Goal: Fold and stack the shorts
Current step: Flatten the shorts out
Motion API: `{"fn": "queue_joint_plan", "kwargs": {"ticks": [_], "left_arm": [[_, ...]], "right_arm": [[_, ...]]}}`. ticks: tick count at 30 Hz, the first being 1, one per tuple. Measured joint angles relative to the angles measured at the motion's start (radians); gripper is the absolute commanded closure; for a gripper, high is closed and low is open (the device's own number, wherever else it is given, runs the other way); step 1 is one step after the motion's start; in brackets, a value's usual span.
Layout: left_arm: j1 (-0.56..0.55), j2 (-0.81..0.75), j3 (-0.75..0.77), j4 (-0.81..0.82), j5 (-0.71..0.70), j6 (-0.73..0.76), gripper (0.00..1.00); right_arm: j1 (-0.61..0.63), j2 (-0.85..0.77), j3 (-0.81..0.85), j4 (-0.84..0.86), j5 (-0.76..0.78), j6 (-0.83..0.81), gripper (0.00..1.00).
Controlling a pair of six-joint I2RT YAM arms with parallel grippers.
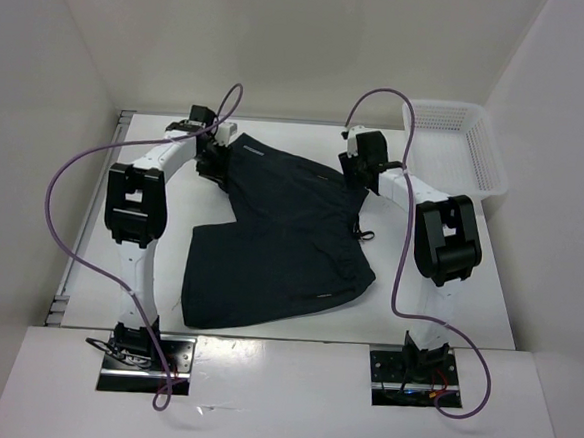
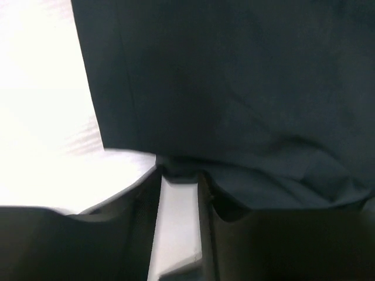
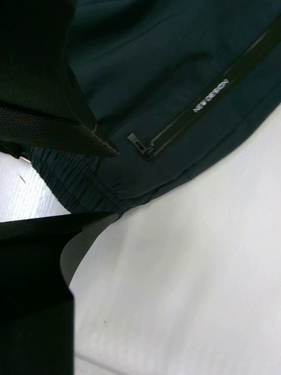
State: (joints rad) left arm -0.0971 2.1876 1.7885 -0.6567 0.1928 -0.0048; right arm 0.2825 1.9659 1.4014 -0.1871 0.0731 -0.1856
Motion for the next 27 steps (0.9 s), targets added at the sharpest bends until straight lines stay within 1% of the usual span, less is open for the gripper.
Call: {"fn": "queue_joint_plan", "kwargs": {"ticks": [3,5,6,7,10,13,19,22,25,26,27], "left_arm": [[0.000,0.028,0.029,0.009,0.003,0.000,0.91],[0.000,0.042,0.033,0.012,-0.002,0.001,0.95],[0.000,0.045,0.032,0.011,-0.005,0.002,0.95],[0.000,0.047,0.028,0.012,-0.009,0.001,0.99],[0.004,0.039,-0.003,0.017,-0.026,0.001,1.00],[0.015,0.000,-0.073,-0.002,-0.053,0.001,1.00],[0.045,-0.179,-0.232,-0.084,-0.149,0.001,1.00],[0.031,-0.260,-0.306,-0.107,-0.209,0.001,0.98],[0.005,-0.277,-0.353,-0.129,-0.258,0.001,0.92],[-0.001,-0.274,-0.365,-0.133,-0.272,0.001,0.71],[-0.008,-0.272,-0.373,-0.141,-0.283,0.006,0.56]], "right_arm": [[0.000,0.001,-0.012,-0.002,0.001,-0.011,0.52],[0.000,0.002,-0.017,0.000,0.004,-0.018,0.52],[0.000,0.004,-0.017,0.000,0.008,-0.021,0.52],[0.000,0.006,-0.017,0.000,0.011,-0.023,0.52],[0.000,0.016,-0.017,0.003,0.019,-0.027,0.52],[0.000,0.031,-0.017,0.004,0.023,-0.033,0.52],[0.000,0.058,-0.017,0.008,0.040,-0.042,0.52],[0.000,0.065,-0.017,0.009,0.044,-0.047,0.52],[0.000,0.072,-0.016,0.011,0.047,-0.052,0.52],[0.000,0.074,-0.014,0.011,0.048,-0.055,0.52],[0.000,0.075,-0.010,0.010,0.048,-0.056,0.51]]}}
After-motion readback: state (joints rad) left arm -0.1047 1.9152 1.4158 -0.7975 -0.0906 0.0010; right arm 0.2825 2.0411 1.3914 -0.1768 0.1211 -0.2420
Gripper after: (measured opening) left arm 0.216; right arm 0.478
